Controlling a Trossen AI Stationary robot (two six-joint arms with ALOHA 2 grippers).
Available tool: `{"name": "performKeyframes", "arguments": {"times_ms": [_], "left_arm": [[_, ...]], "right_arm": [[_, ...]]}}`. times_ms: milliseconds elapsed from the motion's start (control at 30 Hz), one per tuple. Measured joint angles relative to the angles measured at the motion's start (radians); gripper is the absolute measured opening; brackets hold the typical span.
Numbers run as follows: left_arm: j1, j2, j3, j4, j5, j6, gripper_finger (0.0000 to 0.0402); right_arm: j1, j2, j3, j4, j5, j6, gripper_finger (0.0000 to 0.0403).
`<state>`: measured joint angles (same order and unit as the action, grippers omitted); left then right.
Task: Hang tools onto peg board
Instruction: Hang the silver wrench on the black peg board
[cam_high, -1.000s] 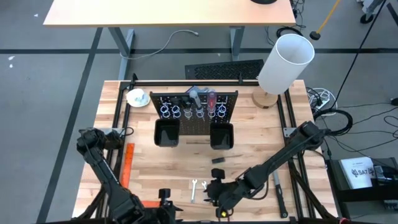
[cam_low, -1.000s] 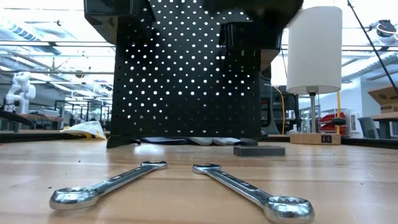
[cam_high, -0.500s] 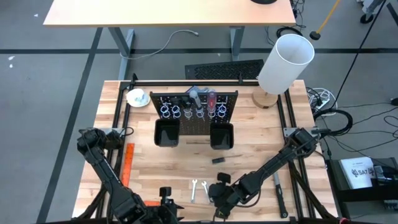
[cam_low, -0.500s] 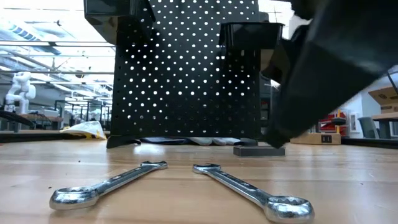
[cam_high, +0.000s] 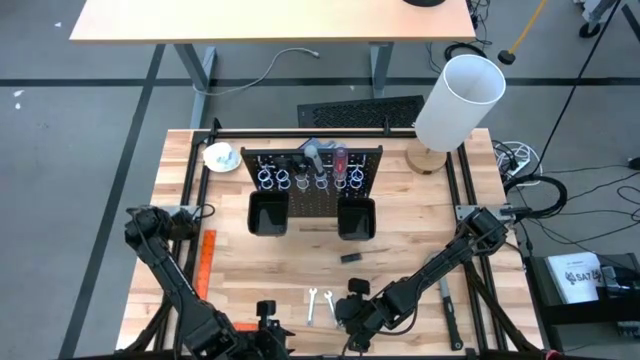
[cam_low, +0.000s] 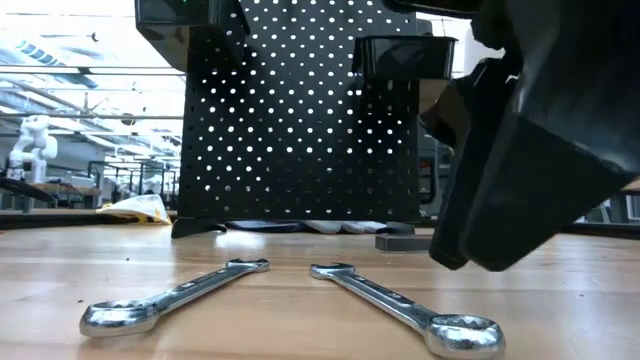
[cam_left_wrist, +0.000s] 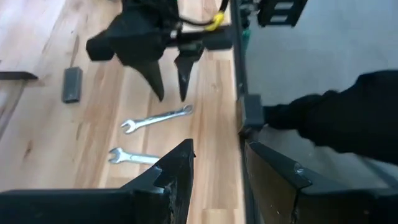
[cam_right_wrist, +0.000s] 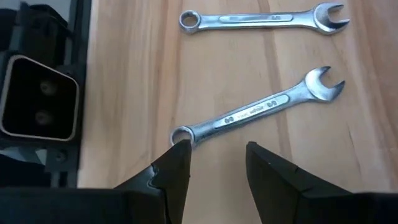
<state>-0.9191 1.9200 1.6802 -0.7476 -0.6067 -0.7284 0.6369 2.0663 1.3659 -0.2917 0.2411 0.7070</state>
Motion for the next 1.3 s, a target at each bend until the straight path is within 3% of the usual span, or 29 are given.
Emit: {"name": "performKeyframes", "arguments": {"times_ms": [200, 533, 800, 1000, 1300], "left_arm": [[0.014, 0.078, -0.001, -0.044, 0.037, 0.014, 0.0137], [0.072, 0.245, -0.001, -0.014, 0.086, 0.126, 0.001], [0.096, 0.303, -0.001, 0.121, 0.092, 0.194, 0.001], [0.108, 0.318, -0.001, 0.099, 0.107, 0.186, 0.0006], [0.123, 0.321, -0.008, 0.032, 0.098, 0.105, 0.0006]], "right_arm": [[0.0, 0.0, 0.0, 0.056, 0.022, -0.107, 0.0146], [-0.003, 0.0, 0.0, 0.111, 0.075, -0.308, 0.0131], [-0.01, 0.0, 0.0, 0.162, 0.132, -0.373, 0.0105], [-0.035, 0.009, 0.0, 0.24, 0.153, -0.418, 0.0106], [-0.053, 0.078, -0.001, 0.275, 0.096, -0.43, 0.0106]]}}
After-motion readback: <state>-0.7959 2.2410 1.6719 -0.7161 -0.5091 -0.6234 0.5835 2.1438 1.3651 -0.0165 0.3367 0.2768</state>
